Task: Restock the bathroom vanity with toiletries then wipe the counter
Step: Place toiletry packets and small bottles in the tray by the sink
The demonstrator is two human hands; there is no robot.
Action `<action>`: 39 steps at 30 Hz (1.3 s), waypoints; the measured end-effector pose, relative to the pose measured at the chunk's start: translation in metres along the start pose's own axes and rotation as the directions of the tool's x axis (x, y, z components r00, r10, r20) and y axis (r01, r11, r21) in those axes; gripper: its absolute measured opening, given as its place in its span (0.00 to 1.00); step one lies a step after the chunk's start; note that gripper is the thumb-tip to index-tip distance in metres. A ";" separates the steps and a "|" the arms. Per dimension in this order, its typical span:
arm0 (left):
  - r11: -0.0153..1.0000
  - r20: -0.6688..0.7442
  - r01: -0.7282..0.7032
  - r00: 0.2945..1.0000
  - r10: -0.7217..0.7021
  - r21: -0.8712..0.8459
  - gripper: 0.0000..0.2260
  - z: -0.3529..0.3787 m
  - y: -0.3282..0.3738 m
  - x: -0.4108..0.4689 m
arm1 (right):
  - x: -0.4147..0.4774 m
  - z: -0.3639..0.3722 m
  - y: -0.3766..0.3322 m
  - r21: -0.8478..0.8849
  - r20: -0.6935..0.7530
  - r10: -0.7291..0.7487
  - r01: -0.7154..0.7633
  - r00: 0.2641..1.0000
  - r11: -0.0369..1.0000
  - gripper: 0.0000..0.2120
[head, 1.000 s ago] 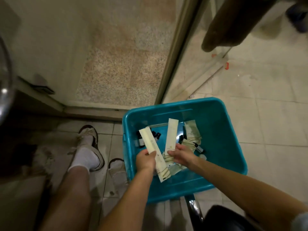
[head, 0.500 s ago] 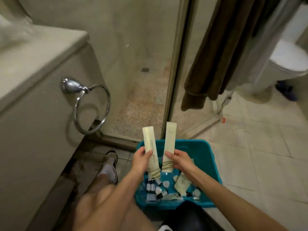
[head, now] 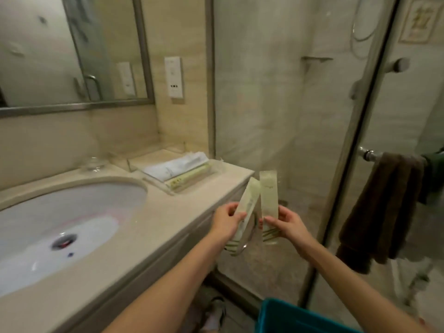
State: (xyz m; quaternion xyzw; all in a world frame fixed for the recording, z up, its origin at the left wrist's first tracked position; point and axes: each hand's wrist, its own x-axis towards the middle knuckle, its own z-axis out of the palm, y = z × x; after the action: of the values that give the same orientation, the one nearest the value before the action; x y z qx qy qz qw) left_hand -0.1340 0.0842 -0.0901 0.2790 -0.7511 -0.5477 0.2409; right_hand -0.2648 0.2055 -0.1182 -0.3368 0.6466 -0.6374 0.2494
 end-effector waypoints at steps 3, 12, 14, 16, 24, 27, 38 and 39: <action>0.996 -0.113 -0.048 0.992 0.056 0.074 0.11 -0.052 0.018 0.010 | 0.024 0.019 -0.031 -0.066 0.085 -0.064 0.070 0.994 0.995 0.10; 0.971 -0.361 0.049 0.932 0.041 0.235 0.09 -0.164 0.018 0.064 | 0.126 0.068 -0.091 -0.413 0.278 -0.198 0.303 0.940 0.859 0.09; 0.961 -0.381 0.066 0.924 0.043 0.269 0.10 -0.180 0.017 0.079 | 0.156 0.079 -0.098 -0.529 0.322 -0.239 0.383 0.916 0.757 0.08; 0.946 -0.379 0.078 0.924 0.049 0.314 0.11 -0.193 0.013 0.096 | 0.188 0.092 -0.102 -0.593 0.356 -0.267 0.437 0.895 0.676 0.07; 0.884 -0.340 0.127 0.940 0.038 0.450 0.13 -0.212 -0.006 0.135 | 0.262 0.149 -0.077 -0.757 0.549 -0.158 0.569 0.821 0.323 0.16; 0.872 -0.325 0.146 0.946 0.016 0.467 0.13 -0.215 -0.010 0.144 | 0.264 0.157 -0.063 -0.750 0.628 -0.061 0.625 0.776 0.218 0.19; 0.820 -0.275 0.162 0.961 -0.006 0.549 0.14 -0.208 0.000 0.156 | 0.263 0.147 -0.056 -0.711 0.669 0.058 0.615 0.741 0.341 0.23; 0.816 -0.270 0.157 0.963 -0.001 0.557 0.14 -0.204 0.002 0.157 | 0.263 0.146 -0.055 -0.704 0.671 0.059 0.610 0.739 0.365 0.23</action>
State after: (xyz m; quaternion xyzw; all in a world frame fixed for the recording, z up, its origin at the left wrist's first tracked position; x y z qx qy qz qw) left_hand -0.1123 -0.1632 -0.0218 0.4382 -0.8308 -0.2653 0.2178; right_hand -0.3186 -0.0862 -0.0449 -0.7067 0.6959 -0.0814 0.0982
